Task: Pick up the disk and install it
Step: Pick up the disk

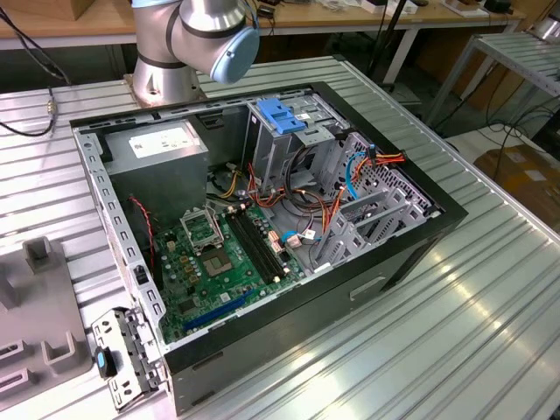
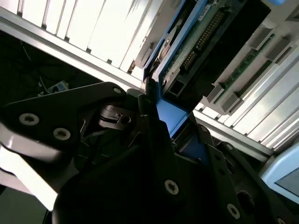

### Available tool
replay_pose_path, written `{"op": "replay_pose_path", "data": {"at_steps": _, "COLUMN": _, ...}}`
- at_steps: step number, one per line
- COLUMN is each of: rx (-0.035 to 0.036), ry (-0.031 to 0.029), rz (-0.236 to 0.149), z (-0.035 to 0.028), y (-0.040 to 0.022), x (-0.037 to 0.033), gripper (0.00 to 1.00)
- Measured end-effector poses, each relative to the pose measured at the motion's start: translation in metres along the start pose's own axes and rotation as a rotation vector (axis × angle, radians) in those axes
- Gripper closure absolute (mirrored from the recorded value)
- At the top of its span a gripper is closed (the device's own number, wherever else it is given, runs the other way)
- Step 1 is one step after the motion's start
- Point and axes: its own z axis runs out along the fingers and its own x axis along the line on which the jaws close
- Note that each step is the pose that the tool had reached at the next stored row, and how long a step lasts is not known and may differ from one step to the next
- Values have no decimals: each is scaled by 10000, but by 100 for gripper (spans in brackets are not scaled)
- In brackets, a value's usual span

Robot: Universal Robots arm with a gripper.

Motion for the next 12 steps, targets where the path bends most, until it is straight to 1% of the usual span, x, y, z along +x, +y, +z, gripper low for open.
{"op": "replay_pose_path", "data": {"at_steps": 1, "rx": 1, "ry": 0, "rz": 0, "z": -119, "y": 0, "x": -2, "gripper": 63}}
{"op": "replay_pose_path", "data": {"at_steps": 2, "rx": 1, "ry": -1, "rz": 0, "z": -124, "y": 0, "x": -2, "gripper": 63}}
{"op": "replay_pose_path", "data": {"at_steps": 3, "rx": 0, "ry": 0, "rz": 0, "z": -162, "y": 0, "x": -2, "gripper": 63}}
{"op": "replay_pose_path", "data": {"at_steps": 12, "rx": 0, "ry": 0, "rz": -1, "z": -227, "y": -1, "x": -3, "gripper": 63}}
